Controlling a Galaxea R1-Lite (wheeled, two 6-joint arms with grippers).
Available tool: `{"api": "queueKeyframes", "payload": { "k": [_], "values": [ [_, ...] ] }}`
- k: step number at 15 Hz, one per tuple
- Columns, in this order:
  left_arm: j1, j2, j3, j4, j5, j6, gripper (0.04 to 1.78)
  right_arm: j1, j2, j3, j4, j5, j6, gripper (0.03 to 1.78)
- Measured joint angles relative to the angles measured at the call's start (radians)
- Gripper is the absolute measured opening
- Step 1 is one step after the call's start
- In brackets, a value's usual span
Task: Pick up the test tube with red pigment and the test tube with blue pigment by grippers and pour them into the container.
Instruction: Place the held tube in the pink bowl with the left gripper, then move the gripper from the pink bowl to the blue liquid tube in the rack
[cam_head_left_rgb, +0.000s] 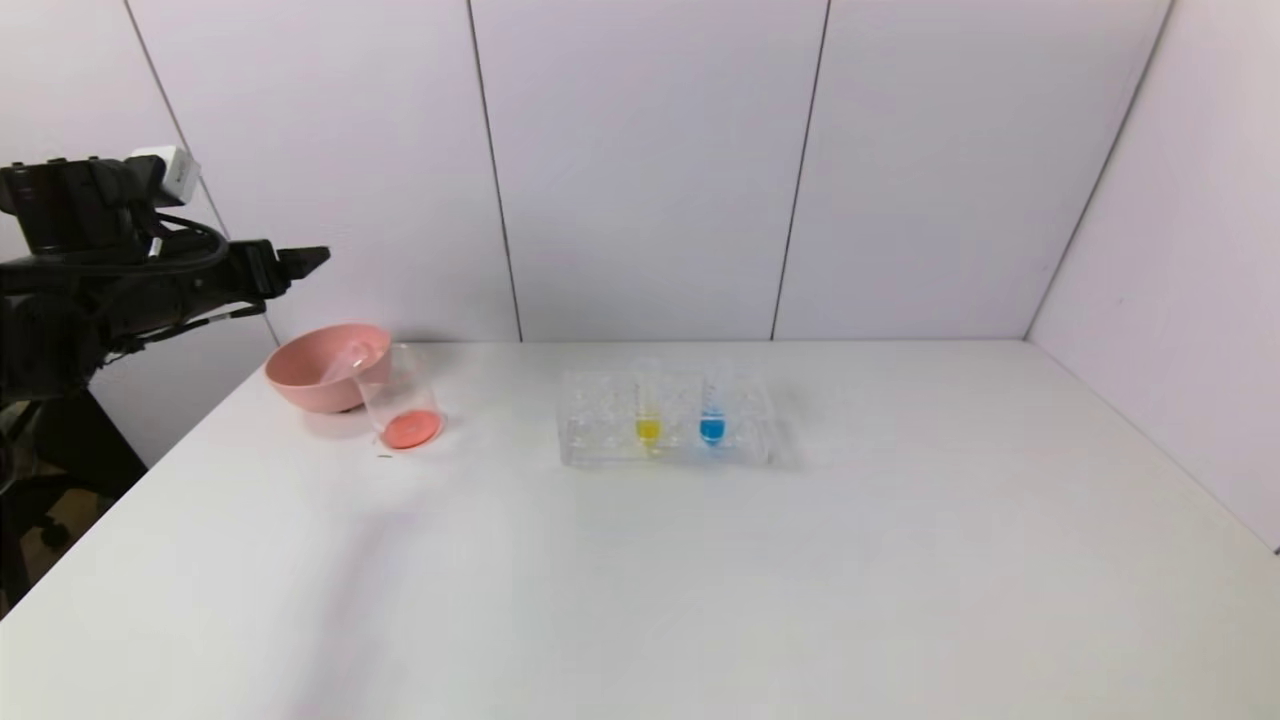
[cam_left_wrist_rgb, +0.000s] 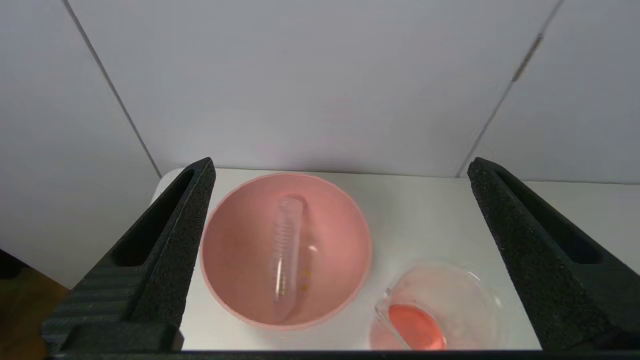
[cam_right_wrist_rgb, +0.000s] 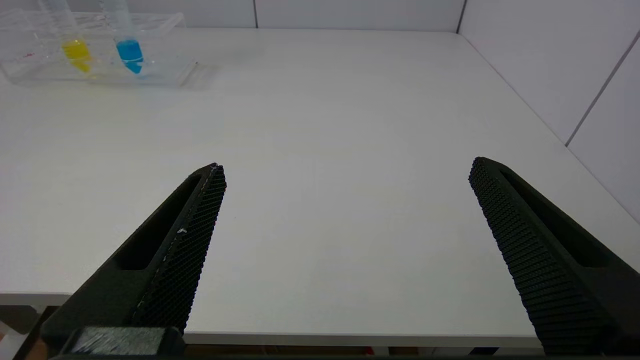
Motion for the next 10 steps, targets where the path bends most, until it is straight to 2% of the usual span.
{"api": "queueKeyframes", "payload": {
  "k": [5, 10],
  "values": [
    [-0.092, -0.208, 0.169, 0.001, -0.048, -0.001, 1.76, 0.000, 0.000, 0.000, 0.000, 0.000, 0.000, 1.77],
    [-0.220, -0.321, 0.285, 0.000, -0.094, 0.001, 1.76, 0.000, 0.000, 0.000, 0.000, 0.000, 0.000, 1.77]
  ]
}}
